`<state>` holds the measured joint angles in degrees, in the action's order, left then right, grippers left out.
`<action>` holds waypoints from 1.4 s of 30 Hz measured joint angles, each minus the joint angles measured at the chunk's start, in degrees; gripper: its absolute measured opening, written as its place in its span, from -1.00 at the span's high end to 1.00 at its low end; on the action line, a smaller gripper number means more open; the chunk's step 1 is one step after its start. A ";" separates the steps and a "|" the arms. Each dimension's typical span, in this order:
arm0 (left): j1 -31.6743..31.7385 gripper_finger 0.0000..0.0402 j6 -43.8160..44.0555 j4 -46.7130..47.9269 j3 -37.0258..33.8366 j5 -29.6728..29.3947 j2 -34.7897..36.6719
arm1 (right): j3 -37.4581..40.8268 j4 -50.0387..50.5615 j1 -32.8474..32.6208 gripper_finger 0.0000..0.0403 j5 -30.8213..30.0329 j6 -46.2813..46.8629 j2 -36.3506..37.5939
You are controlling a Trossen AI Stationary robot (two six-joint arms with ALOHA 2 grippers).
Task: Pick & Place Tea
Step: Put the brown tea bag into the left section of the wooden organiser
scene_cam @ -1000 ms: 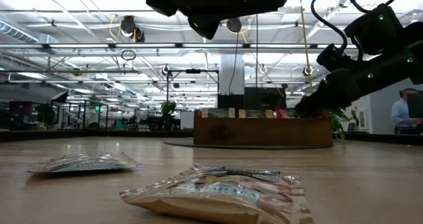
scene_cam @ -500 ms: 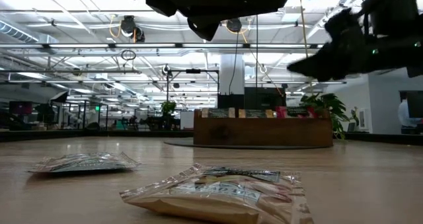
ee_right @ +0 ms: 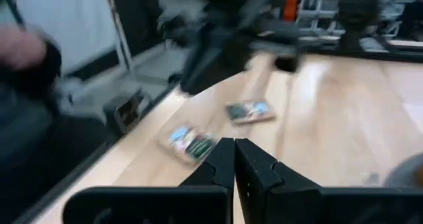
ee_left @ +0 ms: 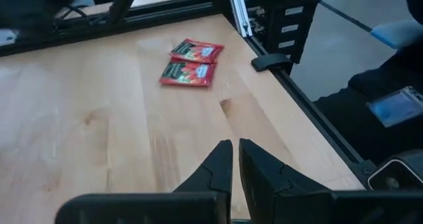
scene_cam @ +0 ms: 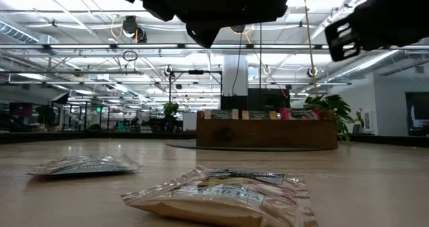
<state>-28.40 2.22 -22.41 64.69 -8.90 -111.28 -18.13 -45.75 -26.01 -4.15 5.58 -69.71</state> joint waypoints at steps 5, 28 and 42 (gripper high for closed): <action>0.00 0.83 7.99 0.69 0.00 0.08 0.00 | -7.34 -0.50 -8.62 1.00 -6.14 -6.82 -10.97; -8.40 0.83 23.56 14.70 0.02 -5.81 -0.09 | -19.97 -8.36 -6.39 1.00 -0.12 -3.54 -37.64; -8.63 0.83 23.35 14.21 0.02 -9.62 -2.05 | -19.95 -6.67 -11.84 1.00 -7.16 -16.57 -37.64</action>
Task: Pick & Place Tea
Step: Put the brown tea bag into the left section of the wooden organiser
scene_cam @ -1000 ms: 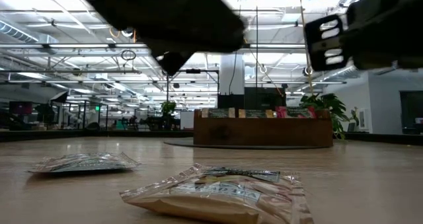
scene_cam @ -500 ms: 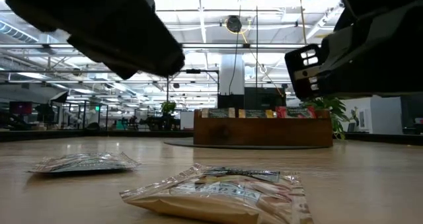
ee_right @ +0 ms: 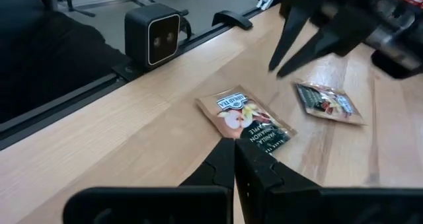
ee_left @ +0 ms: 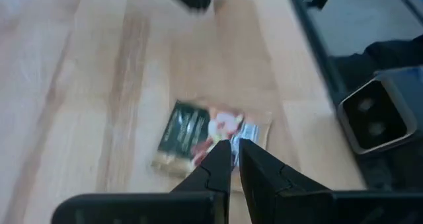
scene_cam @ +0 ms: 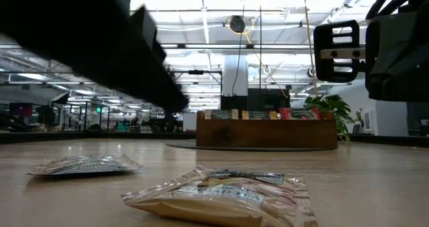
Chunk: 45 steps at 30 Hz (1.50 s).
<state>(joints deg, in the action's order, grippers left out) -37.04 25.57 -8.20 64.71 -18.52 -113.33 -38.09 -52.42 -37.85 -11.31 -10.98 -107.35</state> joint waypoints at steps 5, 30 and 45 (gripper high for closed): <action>-0.23 0.83 0.83 -0.97 -0.01 3.54 -1.83 | 0.00 0.00 0.63 1.00 0.51 1.61 0.00; 2.85 0.83 0.37 -6.44 0.26 8.91 -4.92 | 0.07 0.13 1.49 1.00 1.01 4.31 0.00; 9.40 0.83 4.09 -6.19 0.59 3.32 -10.71 | 0.07 0.28 1.51 1.00 0.76 4.32 0.00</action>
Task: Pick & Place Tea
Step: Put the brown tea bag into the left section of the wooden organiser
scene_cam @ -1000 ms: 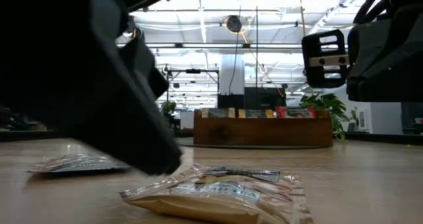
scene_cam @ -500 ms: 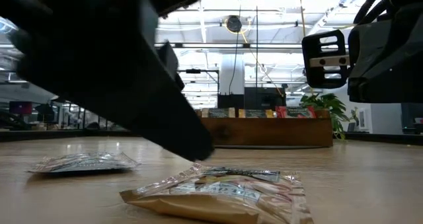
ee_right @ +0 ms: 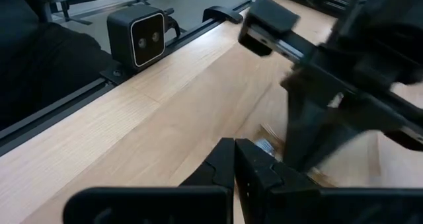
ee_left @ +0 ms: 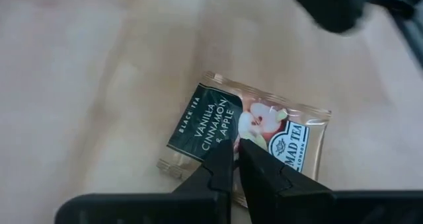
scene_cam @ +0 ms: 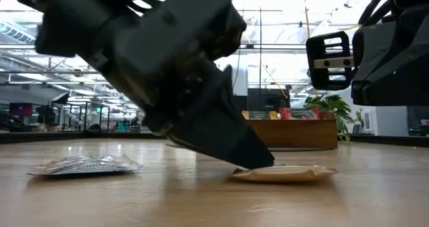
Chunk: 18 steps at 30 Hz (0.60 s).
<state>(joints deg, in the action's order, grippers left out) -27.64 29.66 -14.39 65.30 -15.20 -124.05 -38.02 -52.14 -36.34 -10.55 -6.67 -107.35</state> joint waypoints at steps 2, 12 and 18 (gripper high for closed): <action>0.67 0.83 -0.97 -0.59 -0.09 -0.71 -0.02 | 0.00 0.11 0.00 1.00 -0.05 0.01 0.00; 0.07 0.83 -12.32 -7.50 -0.30 0.12 1.37 | 0.00 0.14 0.07 1.00 -3.39 1.53 0.00; -1.79 0.83 -15.78 -8.82 0.60 -0.44 4.14 | 0.00 0.15 0.06 1.00 1.10 2.53 0.08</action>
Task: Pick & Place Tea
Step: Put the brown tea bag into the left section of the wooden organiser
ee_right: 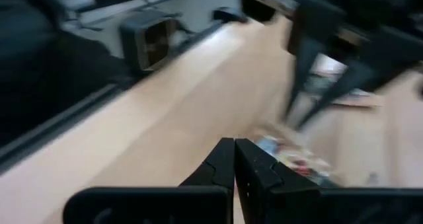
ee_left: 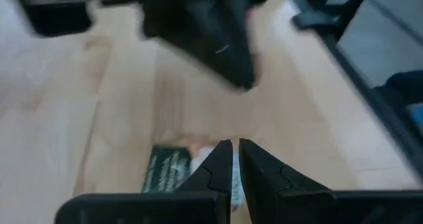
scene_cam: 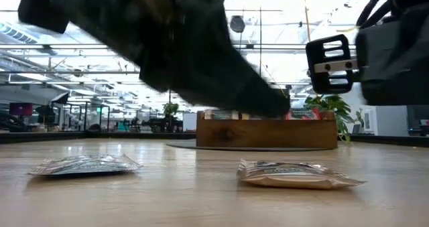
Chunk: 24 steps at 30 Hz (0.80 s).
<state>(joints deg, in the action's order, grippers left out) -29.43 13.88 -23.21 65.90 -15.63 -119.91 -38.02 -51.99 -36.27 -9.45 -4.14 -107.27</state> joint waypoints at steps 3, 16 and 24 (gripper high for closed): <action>-0.27 0.83 -0.12 0.85 -0.17 -2.41 -0.25 | -0.70 0.69 0.27 1.00 3.45 0.42 -0.28; 1.46 0.83 6.17 7.04 -0.06 -4.99 -0.03 | -9.60 15.99 1.63 1.00 0.40 1.77 -6.12; 1.61 0.82 6.10 8.56 -0.04 -6.44 1.27 | -9.51 20.35 3.20 1.00 0.61 6.36 -5.93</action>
<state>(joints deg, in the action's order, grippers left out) -27.82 19.99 -14.64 65.86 -22.07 -118.64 -47.52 -31.64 -33.08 -8.84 2.22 -113.20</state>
